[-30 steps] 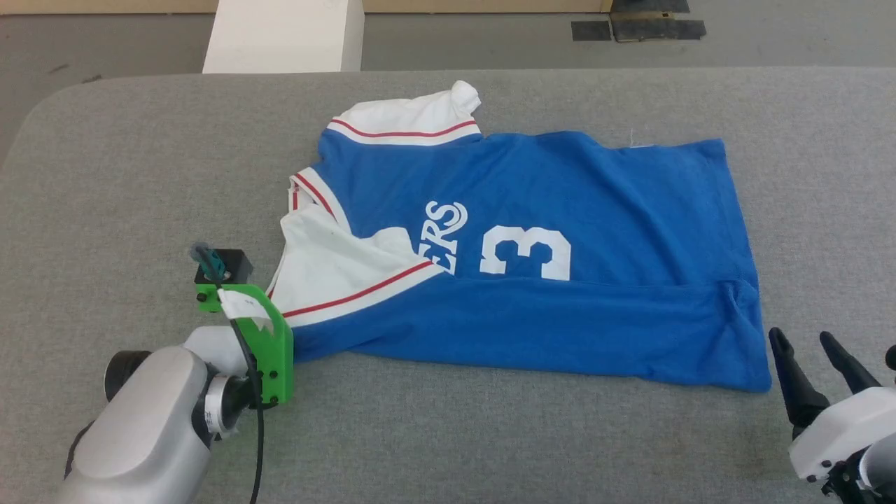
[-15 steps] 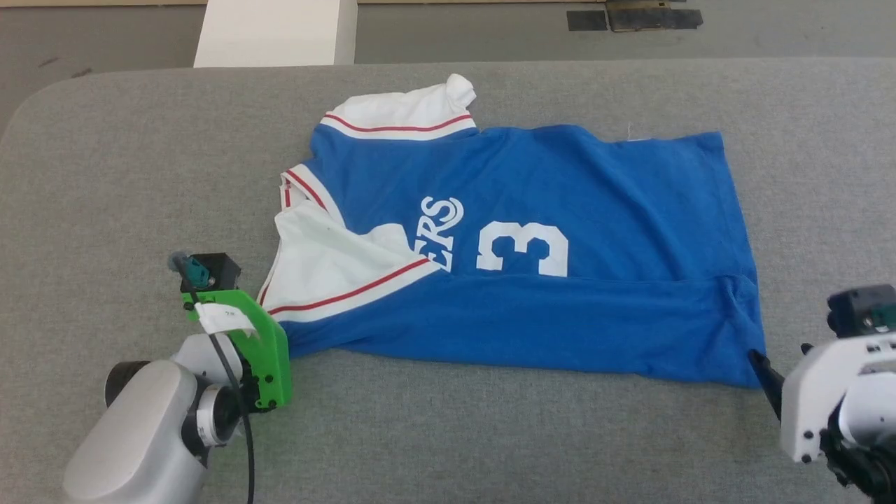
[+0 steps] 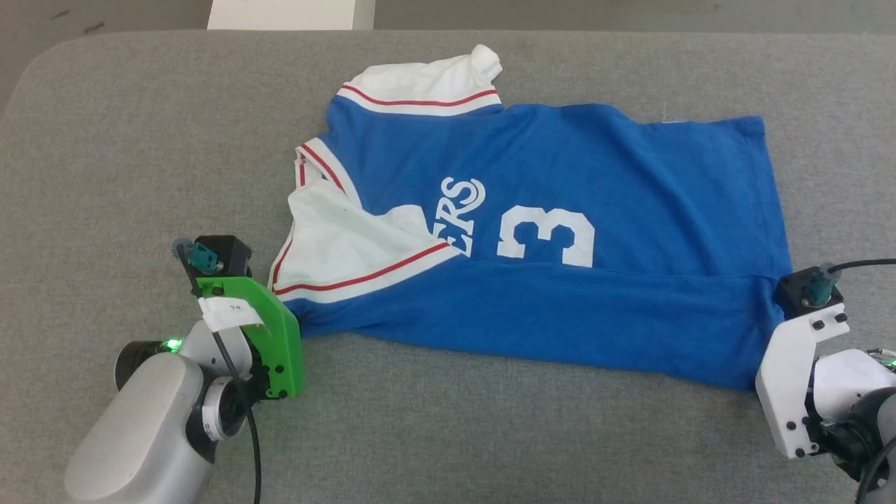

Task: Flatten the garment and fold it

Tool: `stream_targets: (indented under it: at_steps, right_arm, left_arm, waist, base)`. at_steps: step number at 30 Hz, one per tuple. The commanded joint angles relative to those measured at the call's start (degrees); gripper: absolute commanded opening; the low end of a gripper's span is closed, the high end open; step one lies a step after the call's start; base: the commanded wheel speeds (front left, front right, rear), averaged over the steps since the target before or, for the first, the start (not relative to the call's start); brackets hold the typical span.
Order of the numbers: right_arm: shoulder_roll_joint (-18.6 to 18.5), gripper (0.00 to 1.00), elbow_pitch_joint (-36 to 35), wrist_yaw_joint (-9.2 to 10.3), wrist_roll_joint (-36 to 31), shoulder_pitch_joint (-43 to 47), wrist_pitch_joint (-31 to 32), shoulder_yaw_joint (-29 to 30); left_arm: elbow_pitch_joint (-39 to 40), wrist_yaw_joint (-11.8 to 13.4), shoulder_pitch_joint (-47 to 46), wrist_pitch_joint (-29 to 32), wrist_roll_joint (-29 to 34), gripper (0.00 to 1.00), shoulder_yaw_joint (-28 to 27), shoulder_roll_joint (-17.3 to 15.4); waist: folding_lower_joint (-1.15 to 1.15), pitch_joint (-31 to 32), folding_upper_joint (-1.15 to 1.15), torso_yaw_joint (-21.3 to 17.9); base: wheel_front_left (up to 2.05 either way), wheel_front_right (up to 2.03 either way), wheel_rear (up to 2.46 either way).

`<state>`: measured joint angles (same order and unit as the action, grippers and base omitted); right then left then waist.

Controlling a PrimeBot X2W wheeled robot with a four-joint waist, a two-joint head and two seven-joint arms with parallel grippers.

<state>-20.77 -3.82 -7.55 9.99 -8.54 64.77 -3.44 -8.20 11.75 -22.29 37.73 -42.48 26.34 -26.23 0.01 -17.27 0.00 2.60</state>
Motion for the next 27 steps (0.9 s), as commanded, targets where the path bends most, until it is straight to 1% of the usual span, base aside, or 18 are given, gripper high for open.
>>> stream_targets:
  at_steps: [1, 2, 3, 4, 5, 9, 16, 21, 27]
  right_arm:
    - [0.29, 1.0, 1.42, 0.06, 0.83, -0.23, 0.6, -1.1]
    - [-0.09, 1.0, 1.64, 0.06, 1.04, -0.31, 0.7, -1.59]
    - [-0.3, 0.91, 2.06, 0.06, 1.4, -0.41, 0.87, -1.64]
    - [-0.32, 0.27, 2.35, 0.06, 1.83, -0.49, 0.88, -1.52]
    - [-0.59, 0.0, 2.48, 0.06, 2.24, -0.65, 0.5, -1.62]
    - [-1.08, 0.0, 2.98, 0.06, 3.61, -1.34, -1.15, -0.25]
    - [-0.01, 0.0, 1.6, 0.06, 6.49, -1.23, -3.94, 3.75]
    - [-0.89, 0.0, -0.11, 0.06, 8.45, 0.72, -4.17, 5.24]
    - [-1.54, 0.0, -1.2, 0.06, 9.35, 4.29, -3.57, 7.17]
  left_arm:
    - [-0.22, 0.23, 0.53, -0.31, -0.59, 0.0, 0.04, 0.43]
    - [-0.21, 0.2, 0.62, -0.48, -0.65, 0.0, 0.0, 0.47]
    - [-0.25, 0.18, 0.79, -0.75, -0.89, 0.0, -0.16, 0.59]
    - [-0.31, 0.14, 0.92, -0.92, -1.02, 0.0, -0.23, 0.65]
    - [-0.41, 0.14, 1.12, -1.17, -1.17, 0.0, -0.33, 0.71]
    - [-0.66, 0.13, 2.15, -2.31, -1.94, 0.0, -1.11, 0.78]
    - [1.91, 0.99, 5.11, -4.68, -3.82, 0.0, -4.42, -0.58]
    - [7.01, 3.32, 9.77, -5.48, -4.56, 0.0, -6.91, -2.69]
    - [13.08, 6.58, 17.12, -4.69, -5.65, 0.0, -8.61, -4.62]
  waist:
    - [-0.01, -0.38, 0.0, 0.36]
    - [-0.01, -0.43, 0.0, 0.41]
    - [-0.01, -0.44, 0.0, 0.42]
    - [-0.01, -0.39, 0.0, 0.42]
    - [-0.01, -0.23, 0.0, 0.43]
    - [-0.01, 0.92, 0.0, 0.19]
    - [-0.01, 4.71, 0.0, -0.54]
    - [-0.01, 8.49, 0.0, -0.93]
    - [-0.01, 10.03, 0.0, -1.03]
  base:
    - [0.0, 0.0, 0.0]
    - [0.0, 0.0, 0.0]
    - [0.0, 0.0, 0.0]
    - [0.0, 0.0, 0.0]
    - [0.0, 0.0, 0.0]
    - [0.0, 0.0, 0.0]
    - [0.0, 0.0, 0.0]
    - [0.0, 0.0, 0.0]
    - [0.0, 0.0, 0.0]
